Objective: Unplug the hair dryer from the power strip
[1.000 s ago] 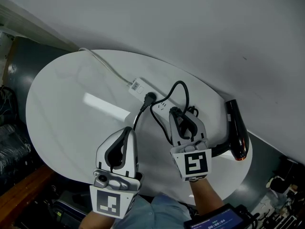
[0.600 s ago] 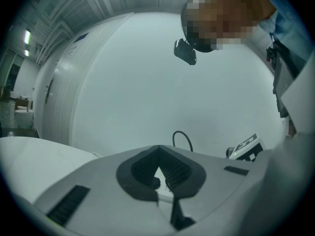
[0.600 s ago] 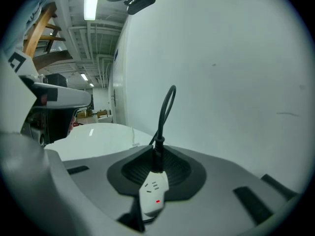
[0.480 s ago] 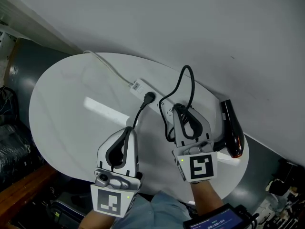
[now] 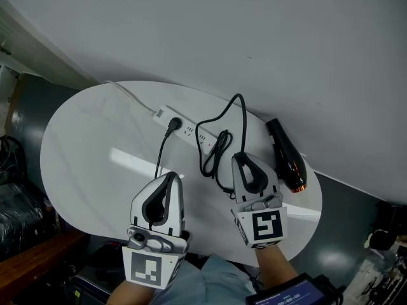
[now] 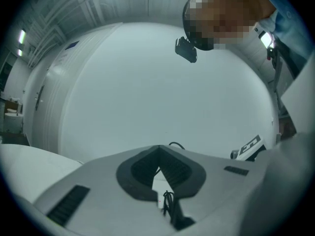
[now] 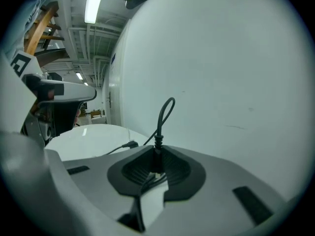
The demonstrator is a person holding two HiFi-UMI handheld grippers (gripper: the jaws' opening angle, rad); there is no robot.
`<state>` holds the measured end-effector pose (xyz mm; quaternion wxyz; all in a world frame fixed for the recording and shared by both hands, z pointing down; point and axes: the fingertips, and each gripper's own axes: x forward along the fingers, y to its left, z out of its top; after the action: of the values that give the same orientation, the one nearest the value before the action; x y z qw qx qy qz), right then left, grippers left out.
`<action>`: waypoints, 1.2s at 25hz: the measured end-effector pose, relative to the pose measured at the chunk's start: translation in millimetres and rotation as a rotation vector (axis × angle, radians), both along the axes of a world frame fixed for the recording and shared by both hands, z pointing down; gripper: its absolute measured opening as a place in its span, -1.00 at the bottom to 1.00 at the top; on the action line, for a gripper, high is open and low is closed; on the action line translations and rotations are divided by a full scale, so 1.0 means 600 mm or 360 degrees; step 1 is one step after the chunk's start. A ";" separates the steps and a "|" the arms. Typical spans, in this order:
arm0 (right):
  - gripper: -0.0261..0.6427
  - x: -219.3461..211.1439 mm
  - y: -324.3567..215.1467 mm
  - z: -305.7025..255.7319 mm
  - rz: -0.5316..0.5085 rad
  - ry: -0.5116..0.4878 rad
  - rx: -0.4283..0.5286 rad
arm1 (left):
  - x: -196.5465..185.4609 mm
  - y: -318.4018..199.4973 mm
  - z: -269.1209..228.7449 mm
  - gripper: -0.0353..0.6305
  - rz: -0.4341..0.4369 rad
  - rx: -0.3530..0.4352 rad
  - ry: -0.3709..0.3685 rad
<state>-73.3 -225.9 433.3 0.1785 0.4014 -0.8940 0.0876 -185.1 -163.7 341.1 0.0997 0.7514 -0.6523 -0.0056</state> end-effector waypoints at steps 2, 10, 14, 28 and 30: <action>-0.78 0.028 0.023 0.014 0.0035 0.0012 -0.0053 | 0.021 0.008 -0.010 -0.90 0.0036 0.0028 -0.0020; -0.76 0.105 0.095 0.046 0.0114 0.0007 -0.0233 | 0.104 0.045 -0.013 -0.90 0.0150 -0.0014 -0.0037; -0.61 0.132 0.110 0.045 0.0125 -0.0019 -0.0229 | 0.136 0.053 -0.024 -0.90 0.0197 0.0051 -0.0085; -0.59 0.126 0.126 -0.209 -0.0013 -0.0297 0.0305 | 0.149 0.105 -0.167 -0.90 0.0066 0.0409 -0.0173; -0.65 0.112 0.134 -0.250 -0.0064 -0.0348 0.0406 | 0.140 0.106 -0.183 -0.90 0.0028 0.0454 -0.0186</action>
<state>-6.0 -145.5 283.4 0.0294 0.3910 -0.9198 0.0131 -100.9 -99.9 231.5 -0.0461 0.7625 -0.6431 -0.0538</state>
